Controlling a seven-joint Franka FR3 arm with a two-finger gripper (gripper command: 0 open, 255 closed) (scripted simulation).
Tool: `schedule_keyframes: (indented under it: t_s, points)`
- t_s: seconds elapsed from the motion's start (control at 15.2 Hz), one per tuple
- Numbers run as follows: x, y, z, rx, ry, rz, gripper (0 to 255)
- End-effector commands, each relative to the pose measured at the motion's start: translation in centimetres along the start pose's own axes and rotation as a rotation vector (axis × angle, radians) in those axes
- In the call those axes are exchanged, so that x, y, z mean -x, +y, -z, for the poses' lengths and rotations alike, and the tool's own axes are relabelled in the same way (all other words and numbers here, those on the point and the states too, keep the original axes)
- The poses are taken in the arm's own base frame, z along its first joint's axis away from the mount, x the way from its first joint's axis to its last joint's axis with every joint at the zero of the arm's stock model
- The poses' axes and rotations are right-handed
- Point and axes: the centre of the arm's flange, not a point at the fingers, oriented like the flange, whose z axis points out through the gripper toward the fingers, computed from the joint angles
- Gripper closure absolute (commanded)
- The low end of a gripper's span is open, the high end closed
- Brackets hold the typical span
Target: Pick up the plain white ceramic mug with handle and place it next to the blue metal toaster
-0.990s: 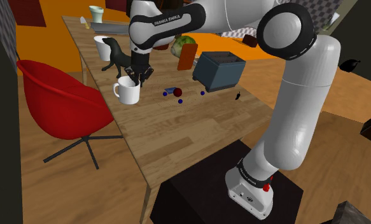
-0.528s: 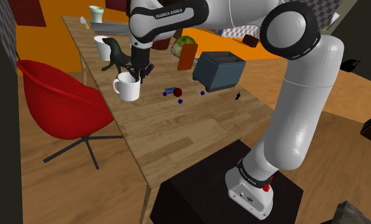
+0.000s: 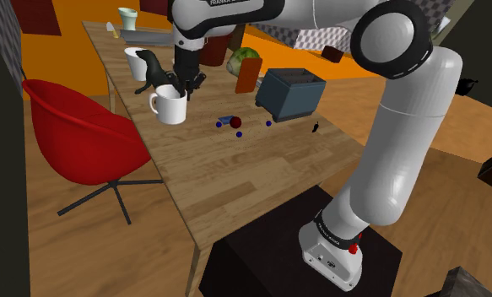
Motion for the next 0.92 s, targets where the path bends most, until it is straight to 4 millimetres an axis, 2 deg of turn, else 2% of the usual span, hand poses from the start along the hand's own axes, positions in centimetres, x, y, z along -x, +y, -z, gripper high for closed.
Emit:
schedule_keyframes:
  t_s: [0.0,0.86]
  points:
    - [0.1,0.0,1.0,0.000,0.000,0.000,255]
    - [0.4,0.0,7.9,0.000,0.000,0.000,255]
